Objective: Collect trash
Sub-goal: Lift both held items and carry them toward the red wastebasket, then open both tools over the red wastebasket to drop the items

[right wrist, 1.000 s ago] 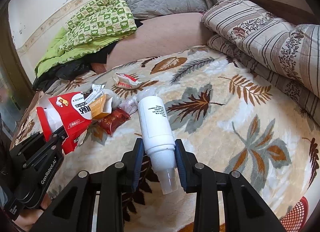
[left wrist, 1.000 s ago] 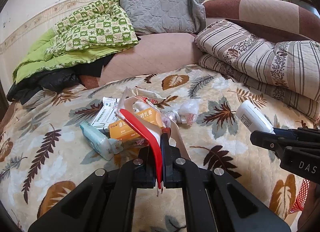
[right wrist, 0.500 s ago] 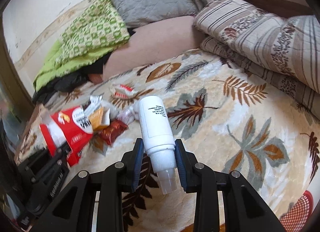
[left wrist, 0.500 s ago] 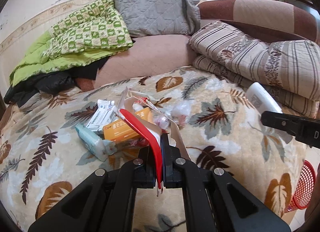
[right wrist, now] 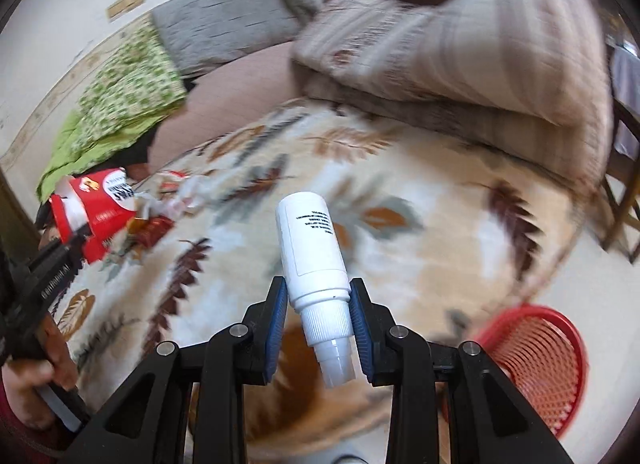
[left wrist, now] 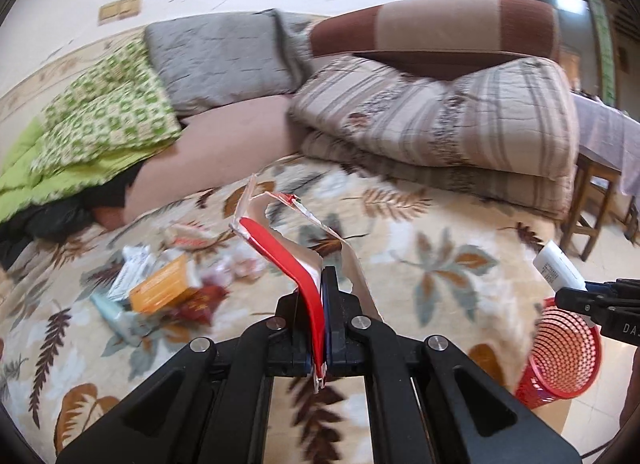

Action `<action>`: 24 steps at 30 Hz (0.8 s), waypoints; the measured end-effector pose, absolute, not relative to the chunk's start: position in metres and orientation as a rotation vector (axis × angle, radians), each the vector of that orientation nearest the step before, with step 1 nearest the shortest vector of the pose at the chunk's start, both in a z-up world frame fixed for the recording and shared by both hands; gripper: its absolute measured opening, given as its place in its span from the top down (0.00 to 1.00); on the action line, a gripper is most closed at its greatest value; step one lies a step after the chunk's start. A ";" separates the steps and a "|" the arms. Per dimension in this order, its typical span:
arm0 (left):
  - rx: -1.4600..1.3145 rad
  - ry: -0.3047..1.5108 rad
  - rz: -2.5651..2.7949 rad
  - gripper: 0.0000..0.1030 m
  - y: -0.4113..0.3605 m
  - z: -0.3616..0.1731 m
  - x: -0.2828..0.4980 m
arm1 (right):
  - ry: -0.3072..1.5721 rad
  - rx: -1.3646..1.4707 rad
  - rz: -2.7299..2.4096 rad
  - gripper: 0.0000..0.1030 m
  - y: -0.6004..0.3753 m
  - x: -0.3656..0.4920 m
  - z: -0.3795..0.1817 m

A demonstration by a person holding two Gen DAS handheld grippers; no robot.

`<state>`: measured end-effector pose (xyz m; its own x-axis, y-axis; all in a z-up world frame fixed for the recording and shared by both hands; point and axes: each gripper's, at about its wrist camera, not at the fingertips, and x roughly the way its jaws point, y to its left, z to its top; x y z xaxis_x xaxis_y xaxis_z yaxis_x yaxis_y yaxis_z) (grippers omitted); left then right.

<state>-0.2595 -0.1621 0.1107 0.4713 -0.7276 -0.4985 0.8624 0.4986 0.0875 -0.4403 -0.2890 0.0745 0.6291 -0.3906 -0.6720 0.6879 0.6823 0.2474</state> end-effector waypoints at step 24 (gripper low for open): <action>0.522 0.522 -1.455 0.96 -0.269 0.102 -0.448 | 0.601 0.711 -0.932 0.67 -0.334 -0.633 0.045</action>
